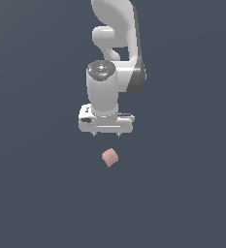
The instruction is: Pick up the object and move it to a goal position.
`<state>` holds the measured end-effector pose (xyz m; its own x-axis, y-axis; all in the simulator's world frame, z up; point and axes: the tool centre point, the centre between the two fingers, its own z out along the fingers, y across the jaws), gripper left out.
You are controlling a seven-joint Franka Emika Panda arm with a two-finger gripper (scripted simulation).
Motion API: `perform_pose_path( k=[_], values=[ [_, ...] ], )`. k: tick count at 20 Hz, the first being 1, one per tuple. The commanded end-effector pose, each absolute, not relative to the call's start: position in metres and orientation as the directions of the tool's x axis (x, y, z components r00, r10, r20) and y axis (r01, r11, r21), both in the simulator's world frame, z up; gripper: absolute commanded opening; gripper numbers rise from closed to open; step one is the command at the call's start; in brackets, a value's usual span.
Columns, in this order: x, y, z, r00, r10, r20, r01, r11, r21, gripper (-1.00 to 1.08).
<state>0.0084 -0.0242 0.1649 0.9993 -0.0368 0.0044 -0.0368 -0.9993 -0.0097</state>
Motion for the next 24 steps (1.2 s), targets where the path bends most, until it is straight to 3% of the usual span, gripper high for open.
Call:
perform_pose_path(
  k=[1, 24],
  values=[
    [0.009, -0.024, 0.163, 1.0, -0.021, 0.004, -0.021, -1.0, -0.009, 1.0],
    [0.043, -0.015, 0.103, 0.887, 0.462, -0.002, 0.462, -0.887, 0.002, 1.0]
  ],
)
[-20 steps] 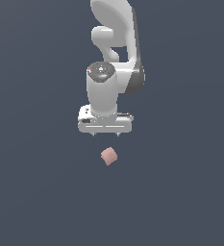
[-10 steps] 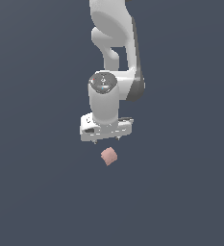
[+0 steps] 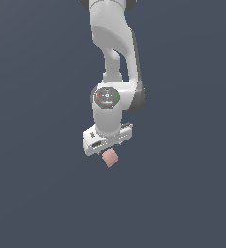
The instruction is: Pick up the object and move it to a goal position.
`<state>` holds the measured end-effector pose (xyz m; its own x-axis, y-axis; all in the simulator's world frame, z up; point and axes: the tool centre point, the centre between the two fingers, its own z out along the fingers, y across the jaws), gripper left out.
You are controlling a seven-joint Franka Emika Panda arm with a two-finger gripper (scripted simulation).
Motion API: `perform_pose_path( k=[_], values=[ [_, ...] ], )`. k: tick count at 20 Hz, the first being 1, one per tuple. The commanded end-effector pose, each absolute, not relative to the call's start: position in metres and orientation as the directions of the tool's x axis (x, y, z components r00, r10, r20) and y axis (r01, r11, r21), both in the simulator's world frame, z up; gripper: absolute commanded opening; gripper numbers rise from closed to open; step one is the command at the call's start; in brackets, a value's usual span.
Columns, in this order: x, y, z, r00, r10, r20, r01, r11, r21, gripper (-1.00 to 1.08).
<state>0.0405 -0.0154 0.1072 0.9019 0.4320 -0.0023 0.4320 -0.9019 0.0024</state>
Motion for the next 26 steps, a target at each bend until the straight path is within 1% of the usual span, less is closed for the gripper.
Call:
perform_pose_path(
  k=[1, 8, 16, 26],
  values=[
    [0.044, -0.014, 0.101, 0.879, 0.478, -0.002, 0.478, -0.879, 0.002, 1.0],
    [0.048, -0.013, 0.091, 0.838, 0.546, 0.0, 0.546, -0.838, 0.0, 1.0],
    [0.049, -0.013, 0.086, 0.834, 0.552, -0.001, 0.552, -0.834, 0.0, 1.0],
    [0.048, -0.012, 0.044, 0.831, 0.556, 0.0, 0.556, -0.831, 0.0, 1.0]
  ],
)
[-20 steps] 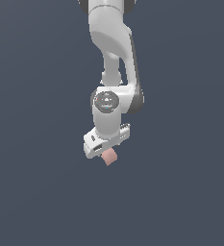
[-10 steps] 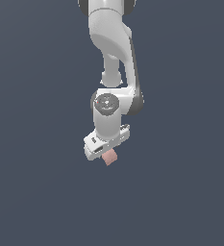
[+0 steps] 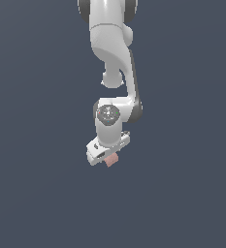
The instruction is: Pick up the object and move it to a goal position.
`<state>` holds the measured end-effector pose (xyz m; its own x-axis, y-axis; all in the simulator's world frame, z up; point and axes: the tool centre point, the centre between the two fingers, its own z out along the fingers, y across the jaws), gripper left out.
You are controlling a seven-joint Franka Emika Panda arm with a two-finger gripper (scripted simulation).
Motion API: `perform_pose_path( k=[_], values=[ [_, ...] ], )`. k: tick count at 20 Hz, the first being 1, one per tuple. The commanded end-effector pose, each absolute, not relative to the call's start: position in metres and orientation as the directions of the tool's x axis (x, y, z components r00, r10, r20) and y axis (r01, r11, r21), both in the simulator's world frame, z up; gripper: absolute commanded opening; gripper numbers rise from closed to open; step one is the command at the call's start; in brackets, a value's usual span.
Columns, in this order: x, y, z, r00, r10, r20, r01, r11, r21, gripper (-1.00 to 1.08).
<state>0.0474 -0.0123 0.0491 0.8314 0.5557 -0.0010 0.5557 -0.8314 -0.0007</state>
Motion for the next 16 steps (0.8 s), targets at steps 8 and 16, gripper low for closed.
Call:
perform_pose_path(
  k=[8, 16],
  values=[
    [0.049, -0.0124, 0.0394, 0.831, 0.556, 0.0, 0.556, -0.831, 0.0, -1.0],
    [0.0489, -0.0124, 0.0396, 0.831, 0.556, 0.0, 0.556, -0.831, 0.0, -1.0]
  ],
)
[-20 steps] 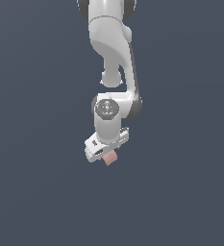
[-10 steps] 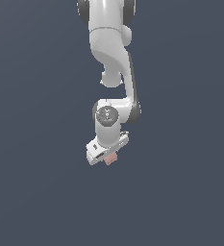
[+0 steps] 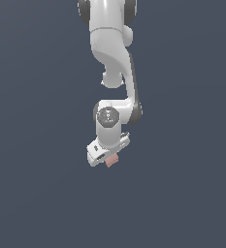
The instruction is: Pick up the object and move it to a goal position.
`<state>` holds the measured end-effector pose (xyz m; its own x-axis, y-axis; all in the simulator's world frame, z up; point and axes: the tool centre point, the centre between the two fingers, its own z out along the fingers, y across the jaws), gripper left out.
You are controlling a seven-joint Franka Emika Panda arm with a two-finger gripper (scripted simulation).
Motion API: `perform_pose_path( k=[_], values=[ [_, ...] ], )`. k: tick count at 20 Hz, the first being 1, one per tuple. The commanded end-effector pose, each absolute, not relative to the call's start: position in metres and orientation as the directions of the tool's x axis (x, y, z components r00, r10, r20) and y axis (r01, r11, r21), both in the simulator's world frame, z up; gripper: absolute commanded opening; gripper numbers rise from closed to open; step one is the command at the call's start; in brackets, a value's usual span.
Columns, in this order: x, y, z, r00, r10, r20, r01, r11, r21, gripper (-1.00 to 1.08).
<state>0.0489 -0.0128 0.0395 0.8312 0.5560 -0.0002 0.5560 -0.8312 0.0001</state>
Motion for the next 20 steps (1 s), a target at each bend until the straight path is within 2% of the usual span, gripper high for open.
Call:
perform_pose_path(
  k=[1, 11, 20],
  values=[
    [0.049, -0.013, 0.04, 0.831, 0.556, 0.0, 0.556, -0.831, 0.0, -1.0],
    [0.034, -0.031, 0.06, 0.831, 0.556, 0.0, 0.556, -0.831, 0.0, -1.0],
    [-0.003, -0.079, 0.112, 0.831, 0.556, 0.0, 0.556, -0.831, 0.0, -1.0]
  ],
)
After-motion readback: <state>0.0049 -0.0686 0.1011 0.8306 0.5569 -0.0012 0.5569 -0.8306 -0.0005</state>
